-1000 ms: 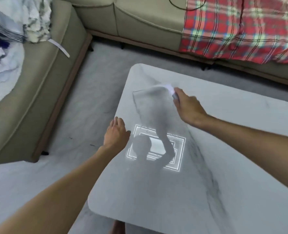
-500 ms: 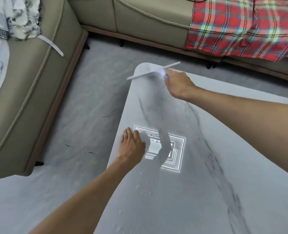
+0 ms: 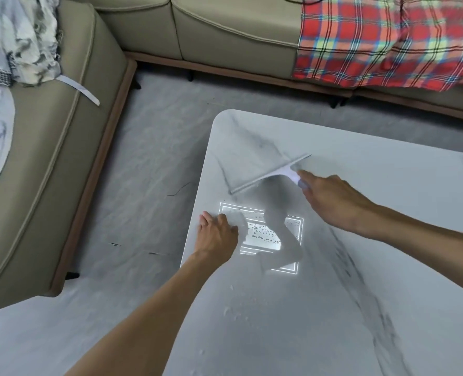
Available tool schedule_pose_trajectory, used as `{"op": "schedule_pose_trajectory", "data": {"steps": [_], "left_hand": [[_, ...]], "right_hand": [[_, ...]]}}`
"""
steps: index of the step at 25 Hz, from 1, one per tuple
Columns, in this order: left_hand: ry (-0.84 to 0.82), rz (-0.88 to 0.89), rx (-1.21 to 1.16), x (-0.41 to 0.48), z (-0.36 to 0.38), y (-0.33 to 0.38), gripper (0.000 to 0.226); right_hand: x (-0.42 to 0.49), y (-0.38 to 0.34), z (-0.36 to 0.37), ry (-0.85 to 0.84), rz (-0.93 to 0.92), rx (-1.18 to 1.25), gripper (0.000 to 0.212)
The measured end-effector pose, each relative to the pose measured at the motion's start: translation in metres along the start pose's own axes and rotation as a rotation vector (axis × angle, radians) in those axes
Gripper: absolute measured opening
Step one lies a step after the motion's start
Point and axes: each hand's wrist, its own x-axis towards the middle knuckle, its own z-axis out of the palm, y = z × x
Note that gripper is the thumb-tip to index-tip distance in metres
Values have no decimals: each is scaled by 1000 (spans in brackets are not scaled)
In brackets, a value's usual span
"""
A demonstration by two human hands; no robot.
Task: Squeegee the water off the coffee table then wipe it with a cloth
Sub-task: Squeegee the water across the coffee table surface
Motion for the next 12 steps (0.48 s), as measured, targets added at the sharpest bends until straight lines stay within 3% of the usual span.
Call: {"op": "schedule_pose_trajectory", "data": {"steps": [4,8,12], "left_hand": [[-21,19,1,-2,-1,-5,41],[-36,4,-37,4,1,-5,44],[-14,2,-67,10,10,-9,43]], "right_hand": [[69,-42,-21,198,-100,43,28],[110,-70,-10,162,-67,22,52],[51,-25,16,130,-102,-27,49]]}}
